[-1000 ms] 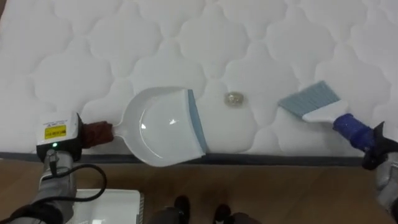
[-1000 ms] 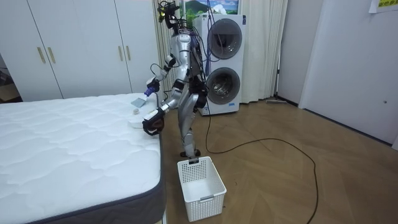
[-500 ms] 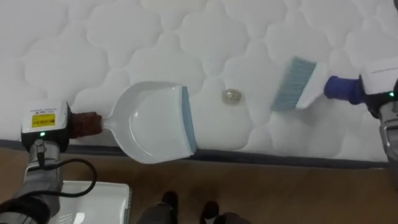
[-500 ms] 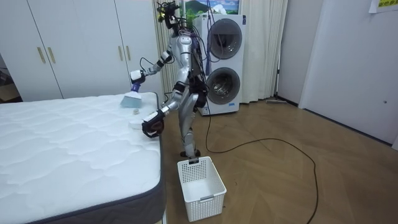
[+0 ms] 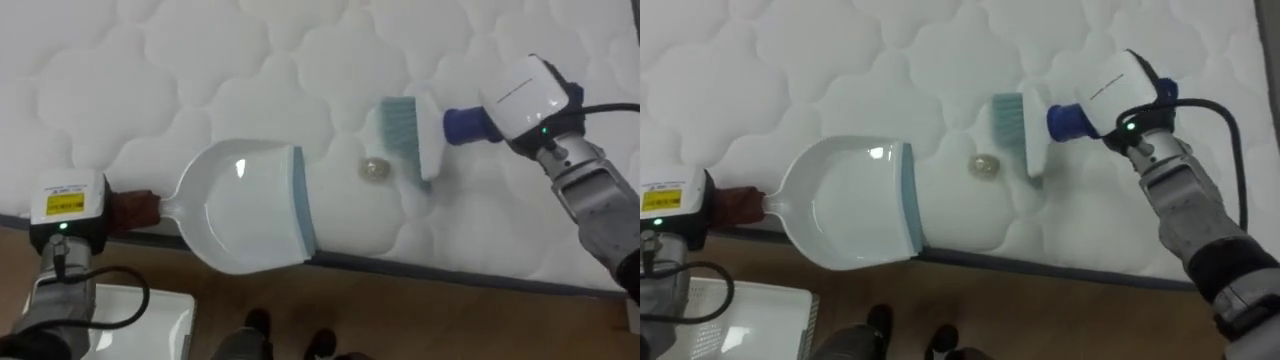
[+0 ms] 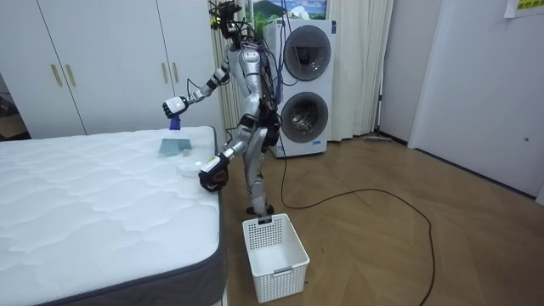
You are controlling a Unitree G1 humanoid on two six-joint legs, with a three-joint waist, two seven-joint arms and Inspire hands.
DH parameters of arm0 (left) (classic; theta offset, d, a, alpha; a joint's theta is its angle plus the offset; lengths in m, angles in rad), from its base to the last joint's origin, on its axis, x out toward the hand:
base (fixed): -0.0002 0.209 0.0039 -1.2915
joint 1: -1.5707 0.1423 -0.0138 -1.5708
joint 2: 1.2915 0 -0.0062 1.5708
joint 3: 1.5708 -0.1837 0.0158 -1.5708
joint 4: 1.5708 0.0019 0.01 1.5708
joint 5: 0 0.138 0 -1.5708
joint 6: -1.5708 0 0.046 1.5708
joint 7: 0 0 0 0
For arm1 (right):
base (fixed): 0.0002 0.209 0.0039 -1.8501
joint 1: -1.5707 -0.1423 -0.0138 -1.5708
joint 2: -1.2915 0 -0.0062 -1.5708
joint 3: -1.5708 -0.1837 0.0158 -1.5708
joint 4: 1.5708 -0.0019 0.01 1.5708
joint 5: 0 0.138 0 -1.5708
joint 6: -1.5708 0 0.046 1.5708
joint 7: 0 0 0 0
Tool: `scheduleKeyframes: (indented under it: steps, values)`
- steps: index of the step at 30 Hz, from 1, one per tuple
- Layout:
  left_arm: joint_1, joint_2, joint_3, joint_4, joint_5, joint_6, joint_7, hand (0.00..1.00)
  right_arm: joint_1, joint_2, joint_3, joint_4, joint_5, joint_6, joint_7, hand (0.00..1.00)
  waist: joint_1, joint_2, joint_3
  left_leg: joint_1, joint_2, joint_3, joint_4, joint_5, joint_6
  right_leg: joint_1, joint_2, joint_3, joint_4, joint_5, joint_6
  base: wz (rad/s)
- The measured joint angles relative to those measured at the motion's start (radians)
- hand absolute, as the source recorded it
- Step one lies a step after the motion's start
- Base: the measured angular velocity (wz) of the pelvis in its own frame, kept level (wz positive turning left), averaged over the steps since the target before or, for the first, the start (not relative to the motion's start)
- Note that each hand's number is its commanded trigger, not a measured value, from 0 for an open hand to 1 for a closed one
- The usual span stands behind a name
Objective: Clean bed
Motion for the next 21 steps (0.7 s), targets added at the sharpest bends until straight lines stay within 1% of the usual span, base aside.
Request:
scheduleKeyframes:
  steps: [5, 10, 14, 16, 17, 19, 21]
  values:
    - [0.002, 0.000, 0.000, -0.006, -0.002, 0.000, -0.010, 1.00, 0.003, 0.011, 0.000, -0.059, -0.019, -0.001, -0.034, 1.00, -0.003, 0.000, 0.0001, 0.002, 0.001, -0.012, 0.007, -0.002, -0.003, 0.012, 0.005, -0.005, -0.005, 0.001, 0.000, 0.06]
    - [0.026, -0.001, -0.010, -0.011, -0.004, -0.016, -0.010, 1.00, 0.048, 0.069, 0.000, -0.106, -0.017, -0.012, -0.073, 1.00, -0.007, 0.003, 0.0006, 0.024, 0.003, -0.016, -0.001, -0.004, -0.005, 0.041, 0.008, -0.013, -0.020, 0.001, 0.000, 0.01]
    - [0.036, -0.007, -0.019, -0.012, -0.004, -0.023, -0.010, 1.00, 0.078, 0.100, -0.002, -0.114, -0.020, -0.027, -0.095, 1.00, -0.007, 0.007, 0.0010, 0.024, 0.003, -0.016, 0.000, -0.004, -0.004, 0.040, 0.008, -0.012, -0.019, 0.003, 0.002, 0.00]
    - [0.046, -0.015, -0.020, -0.013, -0.016, -0.024, -0.009, 1.00, 0.101, 0.117, -0.012, -0.114, -0.019, -0.036, -0.101, 1.00, -0.007, 0.018, -0.0018, 0.024, 0.003, -0.016, 0.009, -0.004, -0.004, 0.042, 0.008, -0.012, -0.018, 0.004, 0.002, 0.00]
    - [0.049, -0.020, -0.020, -0.013, -0.025, -0.024, -0.009, 1.00, 0.106, 0.118, -0.012, -0.114, -0.018, -0.038, -0.103, 1.00, -0.007, 0.024, -0.0028, 0.024, 0.003, -0.016, 0.012, -0.004, -0.003, 0.043, 0.008, -0.011, -0.018, 0.004, 0.003, 0.00]
    - [0.062, -0.042, -0.022, -0.012, -0.057, -0.025, -0.009, 1.00, 0.115, 0.118, -0.012, -0.112, -0.016, -0.050, -0.104, 1.00, -0.007, 0.049, -0.0030, 0.024, 0.003, -0.016, 0.014, -0.005, -0.001, 0.044, 0.008, -0.010, -0.018, 0.007, 0.004, 0.00]
    - [0.070, -0.049, -0.031, -0.012, -0.082, -0.026, -0.009, 1.00, 0.122, 0.120, -0.012, -0.112, -0.011, -0.055, -0.104, 1.00, -0.007, 0.059, -0.0047, 0.024, 0.003, -0.016, 0.012, -0.005, -0.001, 0.044, 0.008, -0.009, -0.016, 0.007, 0.004, 0.00]
